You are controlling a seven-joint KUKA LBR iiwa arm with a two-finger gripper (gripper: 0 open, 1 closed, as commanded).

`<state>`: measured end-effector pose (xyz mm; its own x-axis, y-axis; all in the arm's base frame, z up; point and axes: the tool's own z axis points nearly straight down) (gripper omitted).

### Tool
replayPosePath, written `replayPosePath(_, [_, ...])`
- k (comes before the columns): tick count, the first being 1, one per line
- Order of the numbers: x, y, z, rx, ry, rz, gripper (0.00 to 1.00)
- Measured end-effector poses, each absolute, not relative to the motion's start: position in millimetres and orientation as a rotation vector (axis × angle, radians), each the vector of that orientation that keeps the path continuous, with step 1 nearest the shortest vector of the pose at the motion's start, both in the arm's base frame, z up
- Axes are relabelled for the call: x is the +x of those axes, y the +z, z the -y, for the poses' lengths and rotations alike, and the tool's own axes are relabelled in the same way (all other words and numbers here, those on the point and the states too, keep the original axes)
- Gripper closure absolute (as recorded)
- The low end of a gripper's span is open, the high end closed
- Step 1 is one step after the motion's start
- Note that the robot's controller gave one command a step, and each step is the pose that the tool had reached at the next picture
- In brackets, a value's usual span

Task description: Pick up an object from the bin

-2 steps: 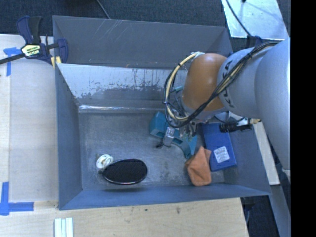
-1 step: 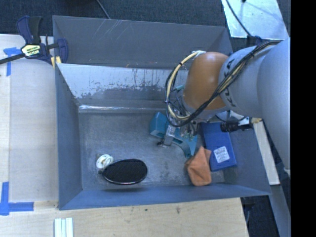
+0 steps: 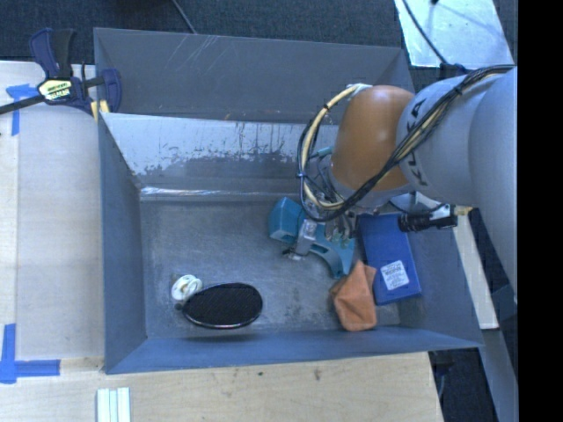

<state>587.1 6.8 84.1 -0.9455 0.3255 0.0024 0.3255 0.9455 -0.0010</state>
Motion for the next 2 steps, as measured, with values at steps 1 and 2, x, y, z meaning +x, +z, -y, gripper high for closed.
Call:
replayPosePath(1, [587.0,102,-7,-0.517,0.002,3.095,1.0])
replayPosePath(2, [586.3,120,-6,-0.515,0.002,3.092,1.0])
